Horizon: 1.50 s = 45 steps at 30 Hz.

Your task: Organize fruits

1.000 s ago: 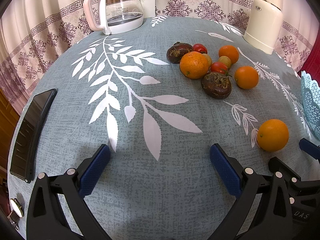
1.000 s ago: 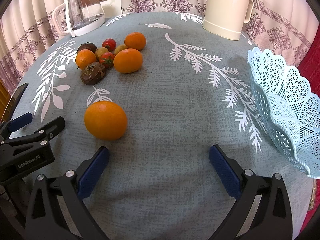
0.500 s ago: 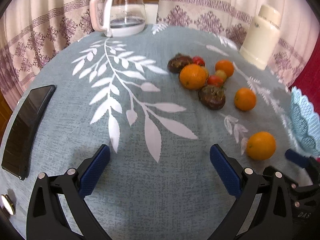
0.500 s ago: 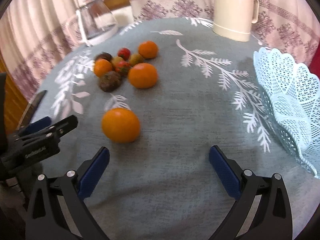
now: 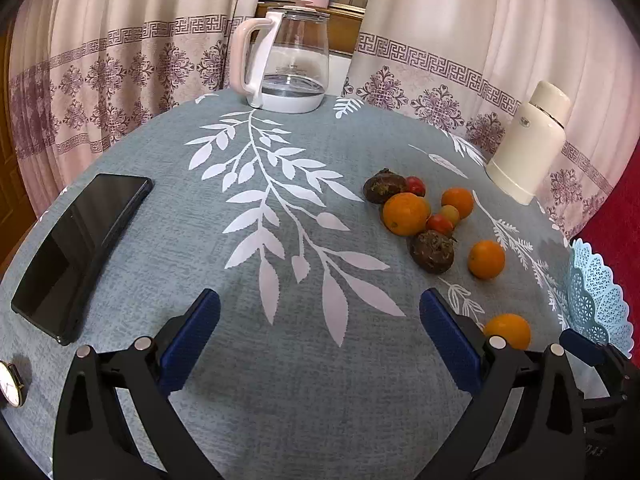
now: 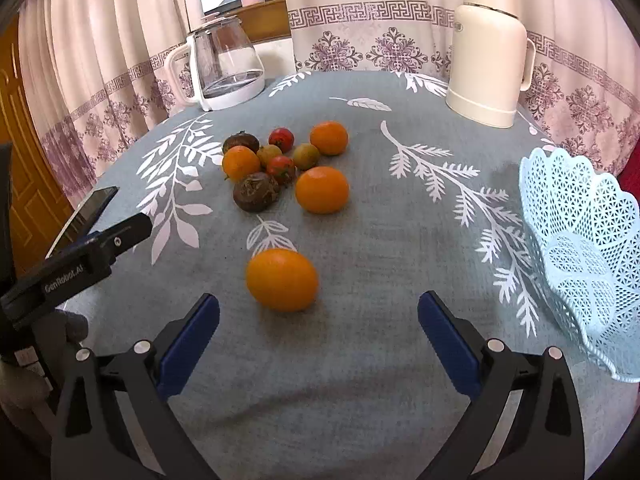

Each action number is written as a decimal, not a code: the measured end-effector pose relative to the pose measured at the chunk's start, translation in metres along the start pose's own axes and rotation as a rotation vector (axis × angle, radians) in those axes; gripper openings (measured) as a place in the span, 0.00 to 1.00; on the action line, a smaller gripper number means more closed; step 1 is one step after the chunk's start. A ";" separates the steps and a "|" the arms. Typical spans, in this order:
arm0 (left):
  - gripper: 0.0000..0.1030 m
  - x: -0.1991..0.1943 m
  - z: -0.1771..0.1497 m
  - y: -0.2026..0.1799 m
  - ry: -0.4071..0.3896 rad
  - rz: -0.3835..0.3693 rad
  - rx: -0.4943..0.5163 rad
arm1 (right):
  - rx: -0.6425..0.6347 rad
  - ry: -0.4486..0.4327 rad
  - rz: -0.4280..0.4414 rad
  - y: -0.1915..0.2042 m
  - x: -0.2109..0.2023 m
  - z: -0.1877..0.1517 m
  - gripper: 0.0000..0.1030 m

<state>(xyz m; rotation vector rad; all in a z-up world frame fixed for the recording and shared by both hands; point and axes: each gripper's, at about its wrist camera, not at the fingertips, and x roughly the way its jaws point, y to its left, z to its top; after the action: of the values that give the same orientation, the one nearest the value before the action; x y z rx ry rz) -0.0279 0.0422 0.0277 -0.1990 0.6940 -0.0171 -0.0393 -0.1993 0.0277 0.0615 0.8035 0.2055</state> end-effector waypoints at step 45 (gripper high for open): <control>0.98 0.000 0.000 0.001 -0.007 0.017 -0.002 | -0.032 -0.012 0.014 0.020 0.009 0.004 0.76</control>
<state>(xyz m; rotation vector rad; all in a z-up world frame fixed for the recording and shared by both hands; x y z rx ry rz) -0.0282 0.0431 0.0274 -0.1947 0.6889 0.0009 -0.0339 -0.1776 0.0271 0.0380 0.7879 0.2308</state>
